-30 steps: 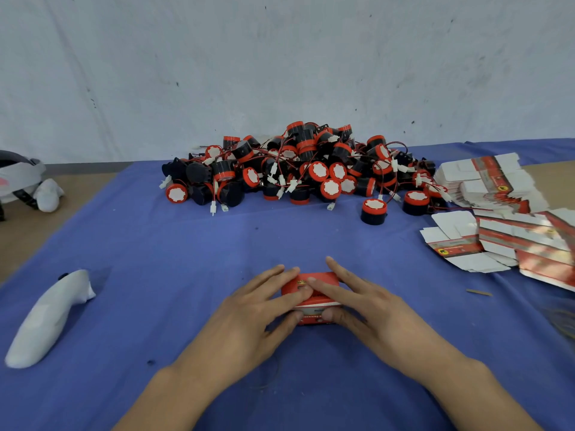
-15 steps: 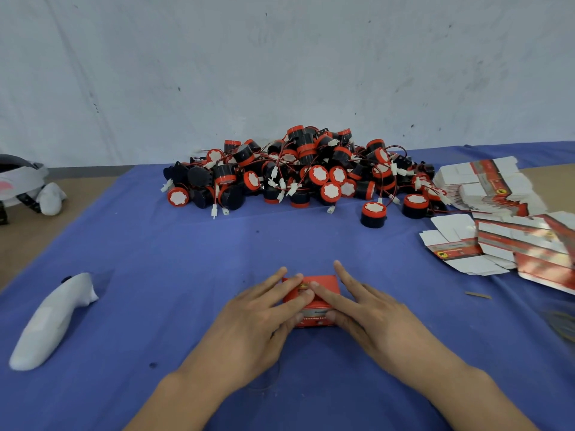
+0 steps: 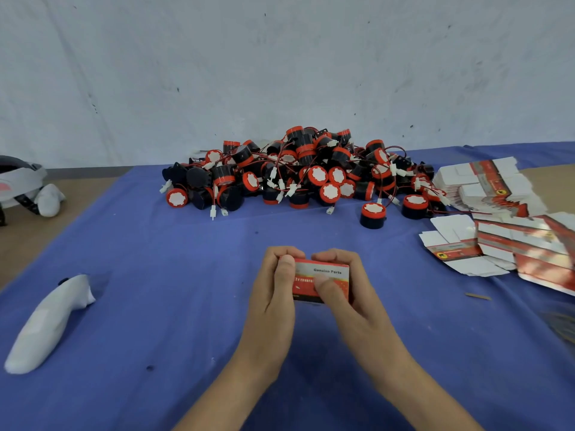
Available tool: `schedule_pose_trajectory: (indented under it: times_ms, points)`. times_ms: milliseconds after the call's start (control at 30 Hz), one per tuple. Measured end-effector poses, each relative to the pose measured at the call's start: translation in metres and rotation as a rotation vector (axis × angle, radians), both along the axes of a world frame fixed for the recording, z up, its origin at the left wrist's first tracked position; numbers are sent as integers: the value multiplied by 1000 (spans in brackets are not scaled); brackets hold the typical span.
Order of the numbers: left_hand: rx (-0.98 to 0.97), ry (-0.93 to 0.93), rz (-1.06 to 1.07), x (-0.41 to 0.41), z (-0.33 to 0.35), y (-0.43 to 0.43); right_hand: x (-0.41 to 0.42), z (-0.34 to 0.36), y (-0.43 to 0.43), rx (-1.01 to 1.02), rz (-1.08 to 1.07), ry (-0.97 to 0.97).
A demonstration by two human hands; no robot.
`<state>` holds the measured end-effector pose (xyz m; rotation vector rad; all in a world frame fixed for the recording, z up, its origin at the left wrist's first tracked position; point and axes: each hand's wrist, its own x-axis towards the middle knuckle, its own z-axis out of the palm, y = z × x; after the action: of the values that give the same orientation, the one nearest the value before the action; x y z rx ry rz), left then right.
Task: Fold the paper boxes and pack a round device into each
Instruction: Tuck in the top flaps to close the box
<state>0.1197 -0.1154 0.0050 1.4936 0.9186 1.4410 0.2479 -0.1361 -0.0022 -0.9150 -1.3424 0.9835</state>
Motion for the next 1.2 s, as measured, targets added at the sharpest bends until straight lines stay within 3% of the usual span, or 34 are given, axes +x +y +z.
schedule_pose_trajectory:
  times_ms: [200,700,800,933,1067,1133,1200]
  points:
    - [91,-84,96,12,9,6,-15,11,5,89,-43,104]
    - [18,-75,100,52,12,-22,2,15,-15,68,-386,109]
    - [-32,-50,-37,58,10,-43,20,16,-40,35,-458,101]
    - [-157,64,-380,79,37,-69,68,37,-87,30,-592,138]
    - [-307,-169,-416,130,85,-96,111,78,-142,14,-599,411]
    - [-368,-262,-461,168,114,-116,121,83,-168,5,-637,431]
    - [-346,-317,-640,203,147,-144,121,73,-189,-47,-691,383]
